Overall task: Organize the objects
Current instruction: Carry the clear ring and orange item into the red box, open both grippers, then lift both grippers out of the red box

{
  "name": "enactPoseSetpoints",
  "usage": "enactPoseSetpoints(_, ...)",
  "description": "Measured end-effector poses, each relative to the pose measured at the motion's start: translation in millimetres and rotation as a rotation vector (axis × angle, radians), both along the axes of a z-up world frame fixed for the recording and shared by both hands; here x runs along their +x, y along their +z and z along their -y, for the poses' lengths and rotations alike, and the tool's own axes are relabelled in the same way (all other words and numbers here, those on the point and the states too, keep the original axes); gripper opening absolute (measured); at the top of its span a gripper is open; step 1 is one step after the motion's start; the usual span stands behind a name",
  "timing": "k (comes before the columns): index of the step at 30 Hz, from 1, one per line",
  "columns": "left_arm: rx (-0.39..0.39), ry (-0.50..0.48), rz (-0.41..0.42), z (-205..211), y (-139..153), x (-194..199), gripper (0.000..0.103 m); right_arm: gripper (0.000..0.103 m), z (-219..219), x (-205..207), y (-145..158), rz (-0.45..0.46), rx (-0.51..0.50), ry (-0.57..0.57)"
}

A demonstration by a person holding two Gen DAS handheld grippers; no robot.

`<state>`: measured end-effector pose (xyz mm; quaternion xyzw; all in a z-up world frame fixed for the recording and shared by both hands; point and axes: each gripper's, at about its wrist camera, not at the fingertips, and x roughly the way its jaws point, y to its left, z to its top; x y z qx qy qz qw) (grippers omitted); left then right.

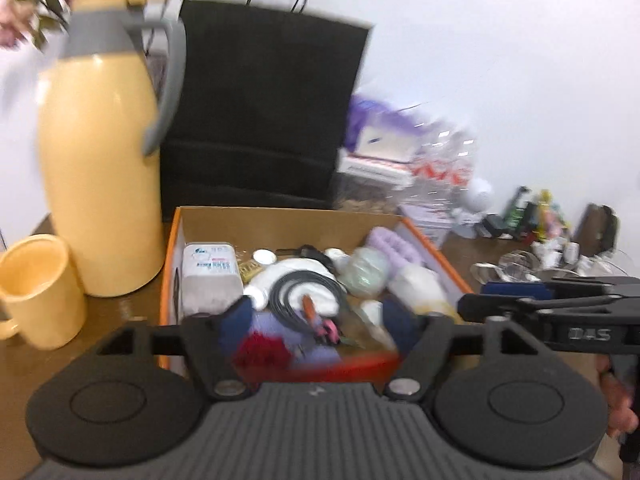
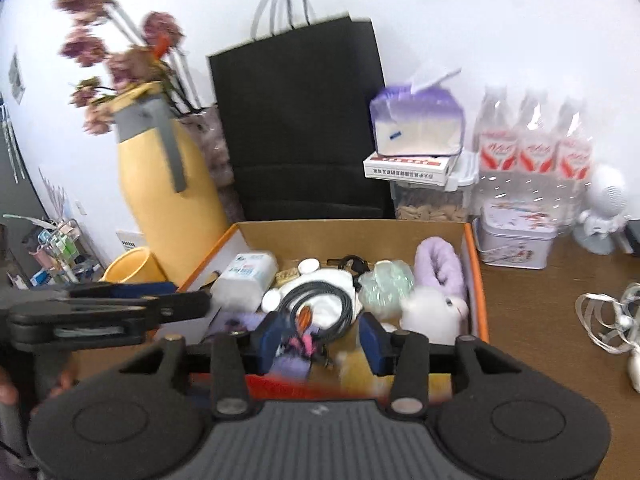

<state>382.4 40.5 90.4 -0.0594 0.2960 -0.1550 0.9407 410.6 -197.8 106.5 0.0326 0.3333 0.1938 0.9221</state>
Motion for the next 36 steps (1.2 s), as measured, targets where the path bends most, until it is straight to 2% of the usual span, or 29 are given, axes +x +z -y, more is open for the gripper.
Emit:
enactPoseSetpoints(1,0.0,-0.025,0.022,-2.5,1.4,-20.2,0.091,0.046,0.3,-17.1,-0.3,0.019,-0.017,0.001)
enactPoseSetpoints(2,0.006,-0.052,0.037,-4.7,1.6,-41.6,0.096,0.046,0.5,-34.6,-0.9,0.037,-0.035,0.003)
enactPoseSetpoints(5,0.028,-0.058,0.043,-10.2,1.3,-94.8,0.097,0.047,2.0,-88.5,-3.7,0.077,-0.072,-0.016)
enactPoseSetpoints(8,0.022,-0.049,0.074,-19.9,1.0,-153.8,0.102,0.058,5.4,-147.4,-4.6,0.118,-0.081,-0.036)
enactPoseSetpoints(10,0.036,-0.043,0.108,-24.1,1.5,-195.8,0.103,0.07,7.0,-188.1,-5.8,0.145,-0.088,-0.044)
enactPoseSetpoints(14,0.078,0.04,0.209,-32.2,-1.0,-278.5,0.103,0.076,11.2,-264.4,-8.6,0.186,-0.115,-0.069)
enactPoseSetpoints(16,0.076,0.044,0.218,-34.7,-3.0,-304.9,0.103,0.082,15.7,-297.2,-10.1,0.189,-0.107,-0.037)
enactPoseSetpoints(18,0.059,0.069,0.216,-38.1,-1.7,-324.1,0.103,0.082,18.0,-323.6,-8.2,0.178,-0.103,0.002)
enactPoseSetpoints(22,0.053,0.091,0.226,-42.4,2.6,-342.9,0.103,0.089,16.1,-358.6,-2.4,0.204,-0.126,0.008)
enactPoseSetpoints(28,0.012,0.113,0.228,-49.7,3.0,-343.2,0.103,0.089,12.1,-372.4,1.3,0.211,-0.128,0.016)
enactPoseSetpoints(32,-0.011,0.114,0.181,-55.2,-7.7,-319.7,0.103,0.089,11.9,-353.7,-3.2,0.186,-0.114,0.017)
enactPoseSetpoints(36,0.025,0.106,0.095,-51.1,-31.3,-259.9,0.103,0.089,9.7,-300.9,-26.0,0.125,-0.11,-0.016)
